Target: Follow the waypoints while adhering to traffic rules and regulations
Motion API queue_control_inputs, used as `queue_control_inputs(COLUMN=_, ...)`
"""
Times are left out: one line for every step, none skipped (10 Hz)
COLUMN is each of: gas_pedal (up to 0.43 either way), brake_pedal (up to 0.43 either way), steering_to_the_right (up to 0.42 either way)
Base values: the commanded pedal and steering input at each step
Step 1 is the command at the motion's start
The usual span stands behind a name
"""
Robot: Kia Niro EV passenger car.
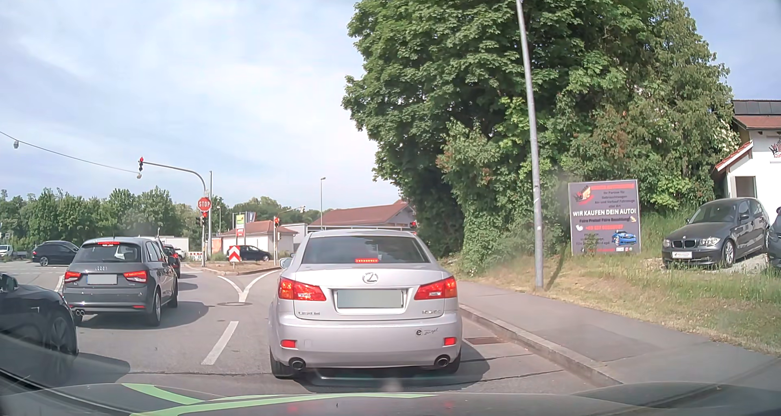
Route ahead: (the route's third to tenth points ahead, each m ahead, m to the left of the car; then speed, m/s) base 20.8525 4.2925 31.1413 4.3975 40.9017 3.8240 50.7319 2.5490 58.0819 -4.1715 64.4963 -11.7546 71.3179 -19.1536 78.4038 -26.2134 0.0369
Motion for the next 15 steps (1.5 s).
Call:
queue_control_inputs(gas_pedal=0.0, brake_pedal=0.262, steering_to_the_right=-0.112)
queue_control_inputs(gas_pedal=0.0, brake_pedal=0.311, steering_to_the_right=-0.112)
queue_control_inputs(gas_pedal=0.0, brake_pedal=0.384, steering_to_the_right=-0.113)
queue_control_inputs(gas_pedal=0.0, brake_pedal=0.457, steering_to_the_right=-0.112)
queue_control_inputs(gas_pedal=0.0, brake_pedal=0.482, steering_to_the_right=-0.112)
queue_control_inputs(gas_pedal=0.0, brake_pedal=0.488, steering_to_the_right=-0.112)
queue_control_inputs(gas_pedal=0.0, brake_pedal=0.494, steering_to_the_right=-0.112)
queue_control_inputs(gas_pedal=0.0, brake_pedal=0.494, steering_to_the_right=-0.112)
queue_control_inputs(gas_pedal=0.0, brake_pedal=0.506, steering_to_the_right=-0.112)
queue_control_inputs(gas_pedal=0.0, brake_pedal=0.506, steering_to_the_right=-0.112)
queue_control_inputs(gas_pedal=0.0, brake_pedal=0.494, steering_to_the_right=-0.112)
queue_control_inputs(gas_pedal=0.0, brake_pedal=0.457, steering_to_the_right=-0.112)
queue_control_inputs(gas_pedal=0.0, brake_pedal=0.439, steering_to_the_right=-0.113)
queue_control_inputs(gas_pedal=0.0, brake_pedal=0.427, steering_to_the_right=-0.113)
queue_control_inputs(gas_pedal=0.0, brake_pedal=0.421, steering_to_the_right=-0.113)
